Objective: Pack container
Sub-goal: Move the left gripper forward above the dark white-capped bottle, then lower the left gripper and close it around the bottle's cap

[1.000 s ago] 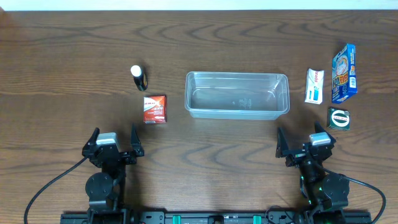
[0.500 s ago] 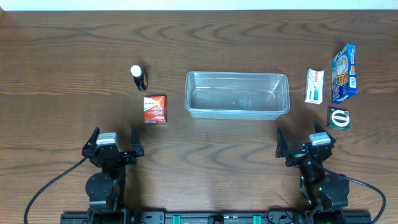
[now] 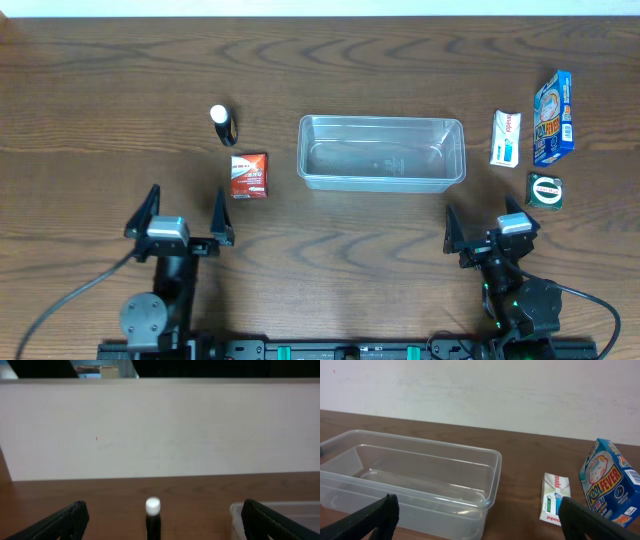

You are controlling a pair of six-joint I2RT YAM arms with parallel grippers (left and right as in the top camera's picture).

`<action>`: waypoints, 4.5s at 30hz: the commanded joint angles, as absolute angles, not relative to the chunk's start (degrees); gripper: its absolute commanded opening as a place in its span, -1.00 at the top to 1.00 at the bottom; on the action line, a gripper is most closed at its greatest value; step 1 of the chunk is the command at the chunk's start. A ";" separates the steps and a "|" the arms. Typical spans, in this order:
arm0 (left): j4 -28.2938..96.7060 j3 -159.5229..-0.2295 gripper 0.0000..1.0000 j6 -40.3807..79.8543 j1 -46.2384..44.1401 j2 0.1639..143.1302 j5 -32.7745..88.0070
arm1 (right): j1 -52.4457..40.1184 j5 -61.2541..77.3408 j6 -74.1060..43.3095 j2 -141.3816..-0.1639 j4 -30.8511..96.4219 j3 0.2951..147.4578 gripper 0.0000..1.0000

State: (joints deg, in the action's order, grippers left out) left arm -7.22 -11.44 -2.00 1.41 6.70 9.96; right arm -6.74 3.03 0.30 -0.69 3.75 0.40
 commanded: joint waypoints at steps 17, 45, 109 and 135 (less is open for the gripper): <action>49.69 -87.31 -0.96 -7.25 1.54 83.26 11.40 | -5.65 3.27 0.91 -0.32 3.92 0.30 -0.98; 41.21 -89.03 -0.96 -4.86 1.34 92.14 13.93 | -5.65 3.27 0.91 -0.32 3.92 0.30 -0.98; 39.53 -88.92 -0.49 6.35 -2.59 113.21 -0.71 | -5.65 3.27 0.91 -0.32 3.92 0.30 -0.99; 40.05 -88.95 -0.13 6.31 -2.72 113.06 -4.47 | -5.65 3.27 0.91 -0.32 3.92 0.30 -0.99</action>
